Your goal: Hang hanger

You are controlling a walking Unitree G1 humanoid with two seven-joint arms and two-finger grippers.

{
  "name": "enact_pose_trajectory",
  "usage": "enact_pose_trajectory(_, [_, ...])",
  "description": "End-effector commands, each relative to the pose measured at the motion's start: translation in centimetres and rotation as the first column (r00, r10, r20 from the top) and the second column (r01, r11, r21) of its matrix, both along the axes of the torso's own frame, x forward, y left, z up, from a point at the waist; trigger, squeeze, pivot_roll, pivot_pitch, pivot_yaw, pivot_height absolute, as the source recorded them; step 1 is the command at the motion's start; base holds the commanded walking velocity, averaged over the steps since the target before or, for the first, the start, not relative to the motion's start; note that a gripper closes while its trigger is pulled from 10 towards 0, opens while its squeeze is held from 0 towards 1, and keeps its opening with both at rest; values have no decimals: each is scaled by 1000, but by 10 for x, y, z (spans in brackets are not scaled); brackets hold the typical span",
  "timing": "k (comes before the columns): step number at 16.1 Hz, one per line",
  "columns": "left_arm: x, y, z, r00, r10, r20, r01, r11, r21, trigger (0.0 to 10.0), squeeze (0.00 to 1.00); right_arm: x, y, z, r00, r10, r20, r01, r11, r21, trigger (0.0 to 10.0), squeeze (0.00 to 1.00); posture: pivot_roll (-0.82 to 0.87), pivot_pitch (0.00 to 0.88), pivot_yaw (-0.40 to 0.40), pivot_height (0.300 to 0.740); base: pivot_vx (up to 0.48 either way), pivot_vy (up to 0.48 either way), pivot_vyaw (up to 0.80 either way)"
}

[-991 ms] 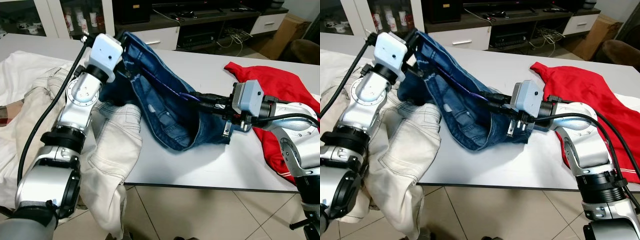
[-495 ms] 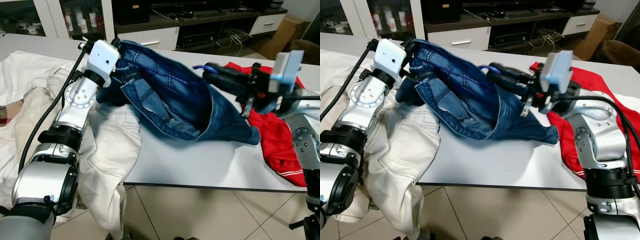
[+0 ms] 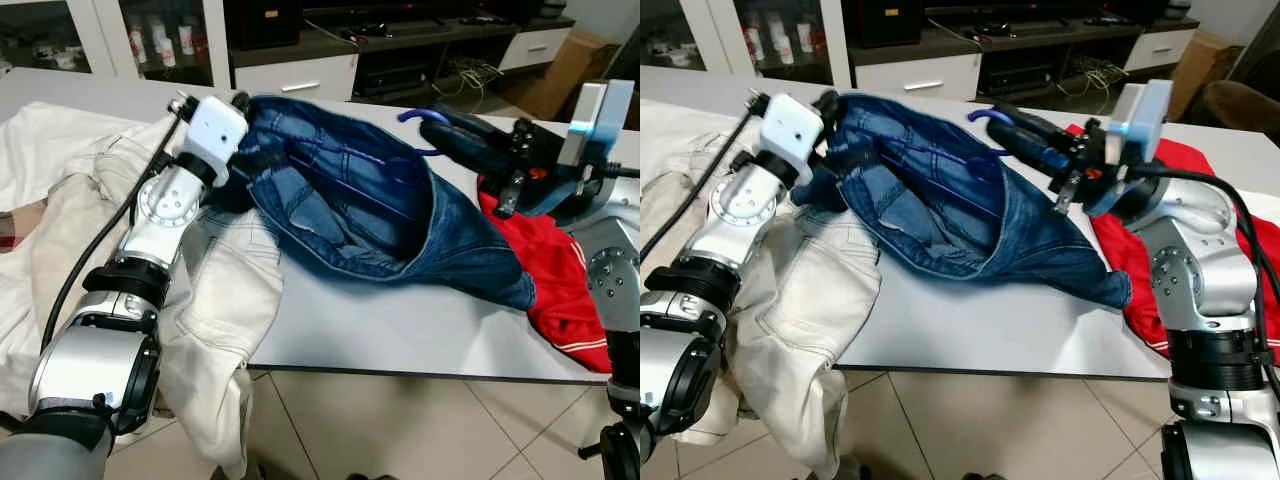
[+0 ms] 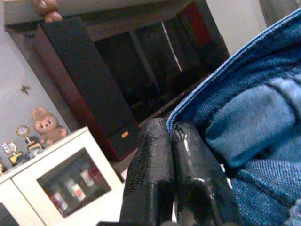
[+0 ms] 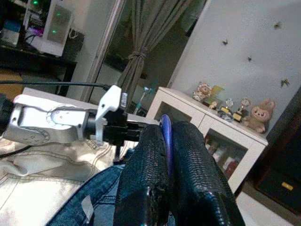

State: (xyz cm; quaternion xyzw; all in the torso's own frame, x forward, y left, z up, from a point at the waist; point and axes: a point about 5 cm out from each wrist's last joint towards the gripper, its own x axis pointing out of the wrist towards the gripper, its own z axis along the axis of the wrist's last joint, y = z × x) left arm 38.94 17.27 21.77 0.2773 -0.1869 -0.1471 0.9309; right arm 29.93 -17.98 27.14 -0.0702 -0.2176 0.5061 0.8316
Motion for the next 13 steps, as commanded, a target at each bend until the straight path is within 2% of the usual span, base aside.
enact_pose_trajectory(1, [0,1,-5,1000,4,-21,-4,1000,17,0,0,-2,-9,17,998,-6,60,4,1000,28,0,0,167,0,-76,740,0,0,0])
enact_pose_trajectory(2, [-1,3,-6,1000,7,-26,-6,1000,19,0,0,-2,-13,18,998,-10,55,9,999,33,0,0,167,0,-76,740,0,0,0])
enact_pose_trajectory(4, [-2,5,-10,999,3,-39,-1,999,41,0,0,0,-16,15,997,-39,61,40,999,-20,0,0,168,0,-72,740,0,0,0])
enact_pose_trajectory(5, [-2,5,-8,999,-8,-36,10,998,54,0,0,3,-7,-3,990,-79,114,103,969,-224,0,0,165,0,-71,740,0,0,0])
enact_pose_trajectory(6, [-2,5,-7,999,-12,-33,14,998,56,0,0,3,-3,-9,988,-78,130,112,955,-276,0,0,165,0,-71,740,0,0,0])
enact_pose_trajectory(7, [-1,2,-4,999,-26,-36,29,997,76,0,0,3,2,-13,991,-56,121,87,958,-274,0,0,166,0,-73,740,0,0,0])
enact_pose_trajectory(9, [0,4,-7,998,-25,-65,32,994,106,0,0,3,1,-10,994,-45,104,69,969,-239,0,0,174,0,-75,740,0,0,0])
enact_pose_trajectory(10, [0,9,-11,996,-18,-92,29,992,127,0,0,2,-2,-8,994,-40,98,62,971,-232,0,0,172,0,-75,740,0,0,0])
enact_pose_trajectory(11, [-2,21,-16,991,3,-131,19,986,167,0,0,2,-11,-3,994,-50,98,70,974,-216,0,0,171,0,-75,740,0,0,0])
enact_pose_trajectory(13, [-3,31,-16,990,27,-140,1,981,192,0,0,4,-19,2,993,-71,95,87,980,-179,0,0,170,0,-76,740,0,0,0])
